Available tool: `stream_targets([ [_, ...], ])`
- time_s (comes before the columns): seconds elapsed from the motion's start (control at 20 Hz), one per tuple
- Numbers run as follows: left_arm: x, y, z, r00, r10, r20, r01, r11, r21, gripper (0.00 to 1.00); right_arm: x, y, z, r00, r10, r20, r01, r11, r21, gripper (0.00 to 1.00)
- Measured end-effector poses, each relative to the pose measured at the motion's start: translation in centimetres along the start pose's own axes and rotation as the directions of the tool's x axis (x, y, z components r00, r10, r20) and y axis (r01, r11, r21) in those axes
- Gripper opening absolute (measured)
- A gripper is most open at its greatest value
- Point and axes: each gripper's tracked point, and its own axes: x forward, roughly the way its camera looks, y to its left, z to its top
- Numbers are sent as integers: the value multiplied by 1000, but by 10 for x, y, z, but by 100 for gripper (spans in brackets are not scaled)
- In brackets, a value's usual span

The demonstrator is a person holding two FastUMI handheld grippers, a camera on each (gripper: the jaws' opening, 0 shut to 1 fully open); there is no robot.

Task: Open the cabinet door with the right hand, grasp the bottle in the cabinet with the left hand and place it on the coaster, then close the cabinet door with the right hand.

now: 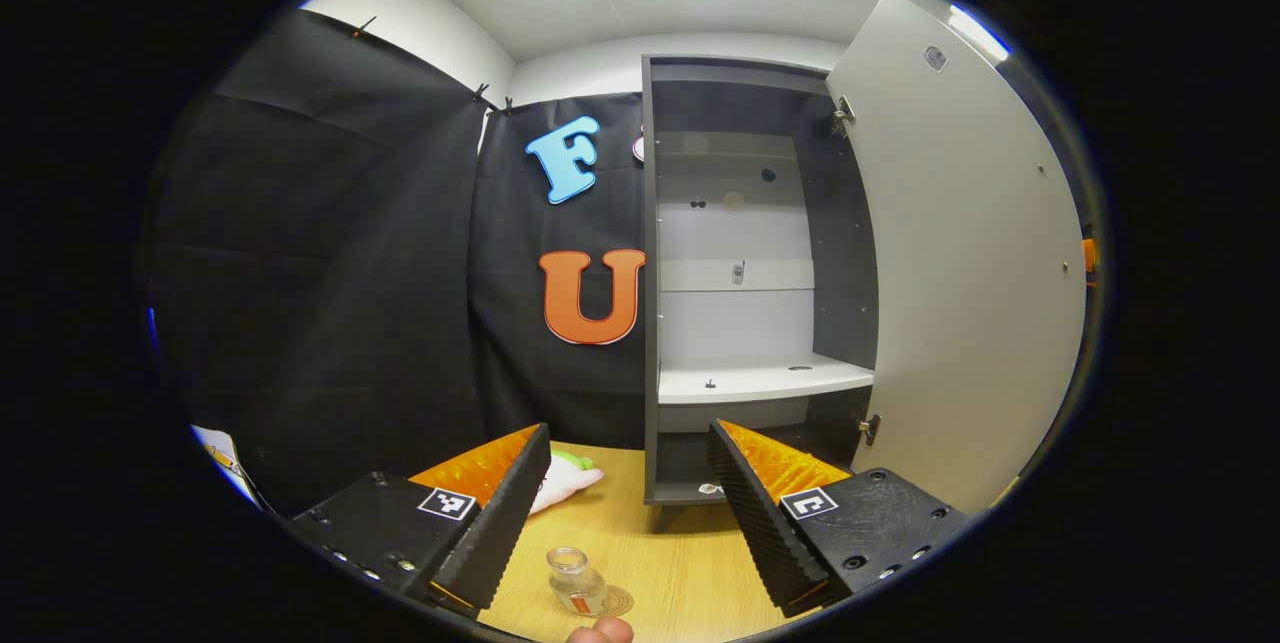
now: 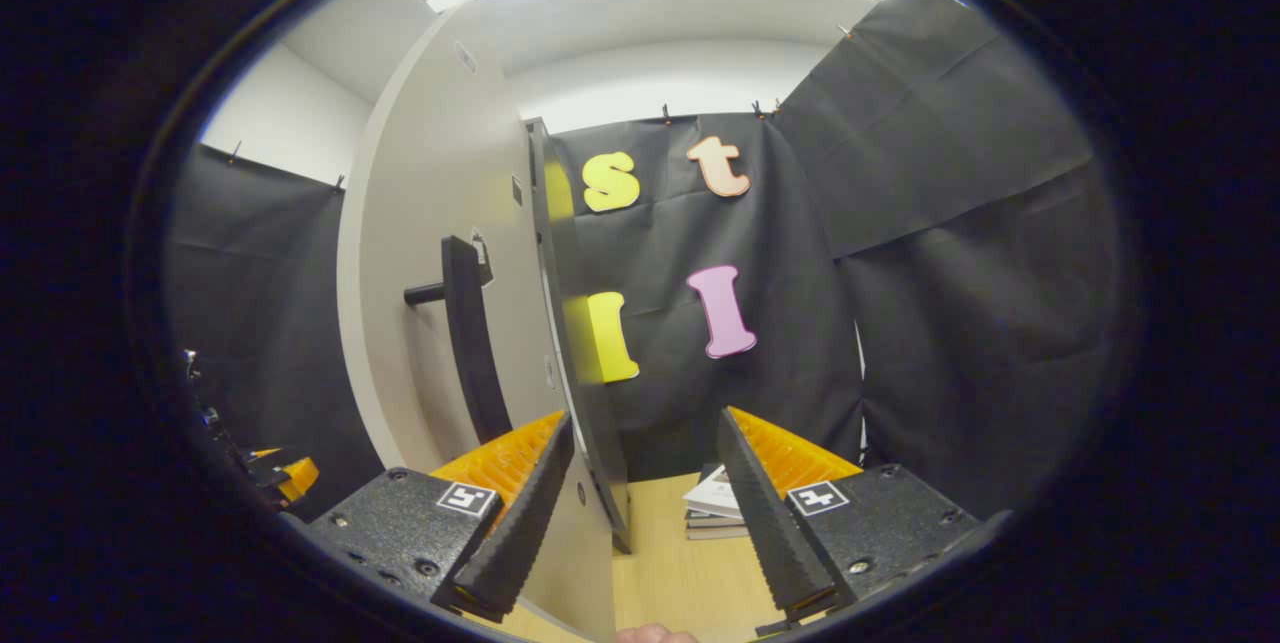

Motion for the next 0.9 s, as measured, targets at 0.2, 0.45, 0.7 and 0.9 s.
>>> stream_targets([
  [0.2,-3,-4,-5,1000,-14,-12,14,1000,-1,95,2,-1,0,1000,7,-1,-8,999,-37,91],
  [0.45,-14,-15,-7,999,-40,4,40,999,-7,95,1,0,-1,1000,26,-5,-26,997,-75,87],
  [0.7,-20,-14,-11,999,-46,-1,46,999,1,95,-2,23,-6,992,122,-29,-124,990,-60,87],
  [0.9,-24,-8,-16,999,-38,-7,38,999,4,94,-4,45,-11,974,220,-49,-222,973,-59,87],
])
